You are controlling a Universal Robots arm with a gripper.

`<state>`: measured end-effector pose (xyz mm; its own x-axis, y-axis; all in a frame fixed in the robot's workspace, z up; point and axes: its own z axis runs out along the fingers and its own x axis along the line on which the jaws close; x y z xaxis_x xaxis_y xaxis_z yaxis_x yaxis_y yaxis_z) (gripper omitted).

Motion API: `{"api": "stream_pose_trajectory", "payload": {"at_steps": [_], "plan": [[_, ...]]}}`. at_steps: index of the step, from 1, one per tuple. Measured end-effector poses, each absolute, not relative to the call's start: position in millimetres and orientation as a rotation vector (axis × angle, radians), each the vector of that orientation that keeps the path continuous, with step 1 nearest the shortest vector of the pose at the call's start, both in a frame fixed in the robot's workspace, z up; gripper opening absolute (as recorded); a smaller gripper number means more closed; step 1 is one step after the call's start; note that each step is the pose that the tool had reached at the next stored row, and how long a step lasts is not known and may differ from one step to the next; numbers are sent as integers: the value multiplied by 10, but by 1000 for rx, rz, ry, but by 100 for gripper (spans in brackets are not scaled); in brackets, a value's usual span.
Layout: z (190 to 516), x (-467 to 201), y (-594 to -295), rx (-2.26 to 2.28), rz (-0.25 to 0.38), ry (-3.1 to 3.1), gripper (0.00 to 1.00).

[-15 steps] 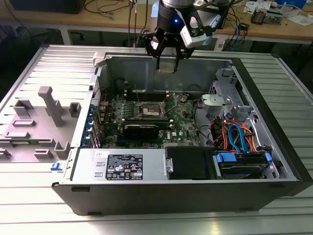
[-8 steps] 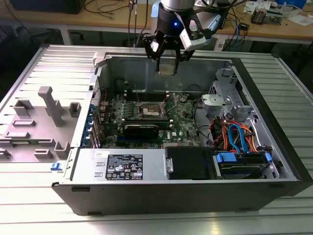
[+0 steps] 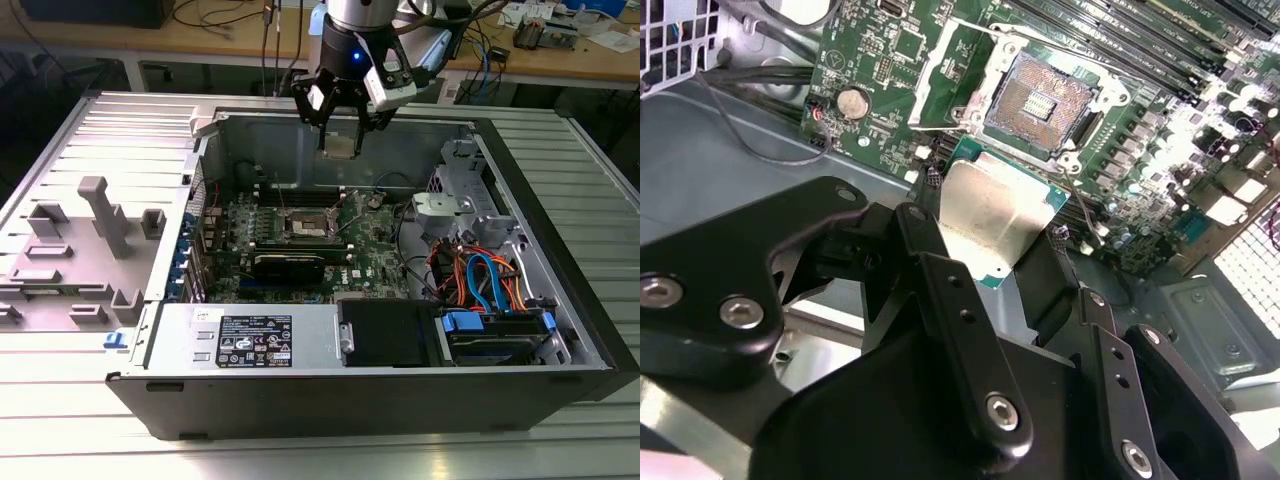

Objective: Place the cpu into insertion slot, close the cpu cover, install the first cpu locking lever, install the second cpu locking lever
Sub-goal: 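Place the cpu into insertion slot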

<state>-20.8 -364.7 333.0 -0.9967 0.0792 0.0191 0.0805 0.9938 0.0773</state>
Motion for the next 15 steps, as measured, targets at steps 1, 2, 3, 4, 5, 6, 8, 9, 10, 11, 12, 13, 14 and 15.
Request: {"api": "stream_pose_trajectory", "payload": {"at_steps": [1, 2, 3, 4, 5, 6, 8, 9, 10, 11, 12, 13, 14, 15], "plan": [[3326, -208, -3648, -127, -122, -3121, 54], [3325, -208, -3647, -127, -122, -3121, 54], [3325, -208, -3647, -127, -122, -3121, 54], [3325, -208, -3647, -127, -122, -3121, 54], [3325, -208, -3647, -127, -122, -3121, 54], [3325, -208, -3647, -127, -122, -3121, 54], [3324, -208, -3647, -127, -122, -3121, 54], [3324, -208, -3647, -129, -122, -3121, 54], [3323, -208, -3647, -136, -122, -3121, 54], [3321, -208, -3647, -145, -122, -3120, 54], [3320, -208, -3647, -152, -122, -3120, 54], [3318, -208, -3647, -159, -122, -3120, 54], [3314, -208, -3647, -168, -122, -3120, 54], [3313, -208, -3647, -174, -122, -3120, 54]]}}
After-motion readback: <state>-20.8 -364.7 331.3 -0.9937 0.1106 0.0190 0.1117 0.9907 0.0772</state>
